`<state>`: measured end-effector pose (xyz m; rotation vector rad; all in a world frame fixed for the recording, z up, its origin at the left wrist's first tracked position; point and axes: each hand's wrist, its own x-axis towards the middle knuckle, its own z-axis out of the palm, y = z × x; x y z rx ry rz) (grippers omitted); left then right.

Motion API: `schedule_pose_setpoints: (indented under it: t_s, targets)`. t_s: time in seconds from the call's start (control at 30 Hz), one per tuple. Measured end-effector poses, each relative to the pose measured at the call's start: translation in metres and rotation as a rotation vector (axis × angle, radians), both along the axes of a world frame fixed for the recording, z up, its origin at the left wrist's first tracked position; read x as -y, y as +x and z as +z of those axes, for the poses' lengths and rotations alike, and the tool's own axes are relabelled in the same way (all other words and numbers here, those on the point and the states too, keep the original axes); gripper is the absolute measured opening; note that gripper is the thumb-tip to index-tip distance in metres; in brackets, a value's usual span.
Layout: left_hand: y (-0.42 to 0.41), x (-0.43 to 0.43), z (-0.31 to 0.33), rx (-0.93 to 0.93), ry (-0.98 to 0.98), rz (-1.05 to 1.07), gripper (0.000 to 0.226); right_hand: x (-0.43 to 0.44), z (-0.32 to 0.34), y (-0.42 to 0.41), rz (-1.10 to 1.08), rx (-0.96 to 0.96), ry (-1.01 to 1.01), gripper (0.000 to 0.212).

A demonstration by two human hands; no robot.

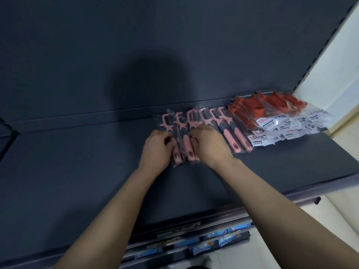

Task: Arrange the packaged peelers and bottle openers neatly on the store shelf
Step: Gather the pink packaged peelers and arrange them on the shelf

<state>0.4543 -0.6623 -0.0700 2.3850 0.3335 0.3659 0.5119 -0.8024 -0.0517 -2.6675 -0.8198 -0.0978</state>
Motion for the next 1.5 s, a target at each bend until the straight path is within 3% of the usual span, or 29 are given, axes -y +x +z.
schedule_pose_setpoints:
  t_s: [0.07, 0.27, 0.4, 0.53, 0.7, 0.83, 1.03, 1.23, 1.5]
  targets:
    - [-0.002, -0.002, 0.002, 0.019, 0.018, -0.028, 0.019, 0.002, 0.003, -0.003, -0.029, -0.003, 0.017, 0.015]
    - [-0.003, -0.002, -0.001, -0.015, 0.043, -0.173, 0.031, -0.002, -0.001, -0.017, -0.093, -0.010, -0.090, 0.038]
    - [-0.004, -0.004, -0.003, -0.015, 0.055, -0.196, 0.032, 0.000, 0.000, -0.015, -0.072, -0.051, -0.088, 0.030]
    - [-0.005, 0.000, -0.002, -0.012, 0.056, -0.195, 0.029, 0.004, -0.001, -0.012, -0.068, -0.026, -0.064, 0.036]
    - [-0.006, 0.004, -0.002, -0.019, 0.057, -0.139, 0.029, 0.014, 0.000, -0.006, -0.013, -0.070, -0.040, 0.020]
    - [-0.005, 0.011, -0.002, 0.028, 0.178, -0.036, 0.033, 0.031, -0.002, 0.007, -0.067, -0.021, -0.019, 0.014]
    - [0.003, 0.040, 0.002, 0.037, 0.264, -0.145, 0.034, 0.048, -0.012, 0.025, 0.025, -0.039, -0.095, 0.009]
    - [0.005, 0.049, 0.001, -0.115, 0.370, -0.241, 0.047, 0.054, -0.012, 0.034, 0.152, 0.027, -0.127, 0.017]
    - [0.002, 0.055, 0.003, -0.176, 0.402, -0.270, 0.075, 0.056, -0.012, 0.040, 0.206, -0.010, -0.140, 0.025]
